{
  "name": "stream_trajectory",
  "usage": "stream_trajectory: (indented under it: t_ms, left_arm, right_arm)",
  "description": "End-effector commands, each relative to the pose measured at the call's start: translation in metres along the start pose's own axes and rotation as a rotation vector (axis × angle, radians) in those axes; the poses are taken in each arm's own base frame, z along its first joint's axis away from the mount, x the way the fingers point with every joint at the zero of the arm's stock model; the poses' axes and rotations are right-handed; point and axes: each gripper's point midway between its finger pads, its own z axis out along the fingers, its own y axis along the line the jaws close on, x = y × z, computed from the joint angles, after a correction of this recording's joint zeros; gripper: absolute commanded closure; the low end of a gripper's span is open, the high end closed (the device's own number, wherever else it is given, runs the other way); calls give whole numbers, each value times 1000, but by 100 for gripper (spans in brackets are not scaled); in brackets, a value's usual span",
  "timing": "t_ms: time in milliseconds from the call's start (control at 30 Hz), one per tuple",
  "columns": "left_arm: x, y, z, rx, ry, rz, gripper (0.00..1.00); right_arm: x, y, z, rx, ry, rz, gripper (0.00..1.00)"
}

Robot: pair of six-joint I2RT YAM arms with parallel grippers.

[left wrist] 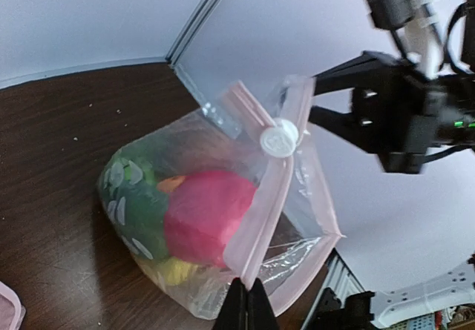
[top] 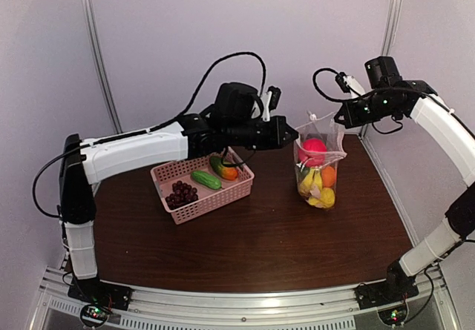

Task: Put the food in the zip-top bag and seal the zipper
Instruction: Adjust the zipper food storage bag at the center of the board.

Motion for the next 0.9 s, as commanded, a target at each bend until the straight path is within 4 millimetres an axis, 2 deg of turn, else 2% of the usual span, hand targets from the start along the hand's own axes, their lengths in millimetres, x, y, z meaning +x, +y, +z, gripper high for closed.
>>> stream_trajectory:
  t_ms: [0, 133, 200, 300, 433, 467, 533, 567, 600, 667, 867]
  left_arm:
    - [-44, -29, -53, 107, -89, -21, 100]
    - [-41, -25, -43, 169, -84, -54, 100]
    - [-45, -23, -38, 173, -103, -52, 100]
    - [-43, -2, -28, 132, -100, -54, 100]
    - [-40, 29, -27, 84, -86, -49, 98]
    - [-39, 33, -30, 83, -84, -43, 93]
    - [-38, 35, -36, 101, -67, -14, 64]
    - [-35, 36, -38, 106, -46, 5, 54]
    - [-27, 42, -40, 86, -4, 23, 49]
    - [-14, 61, -47, -23, 50, 62, 42]
    - [22, 166, -99, -471, 133, 70, 32]
  right_arm:
    - [-22, -40, -34, 276, -65, -159, 100]
    - [-30, -29, -46, 275, -75, -226, 100]
    - [-28, -15, -47, 193, -56, -240, 100]
    - [-19, 5, -44, 71, -15, -214, 100]
    - [-11, 15, -35, 0, 10, -162, 100]
    - [-9, 15, -31, -2, 19, -150, 100]
    - [-3, 13, -20, -7, 40, -122, 100]
    - [0, 14, -14, -17, 51, -108, 100]
    - [5, 13, -8, -23, 65, -94, 100]
    - [14, 16, 5, -53, 95, -71, 100]
    - [53, 44, 42, -142, 220, -97, 100]
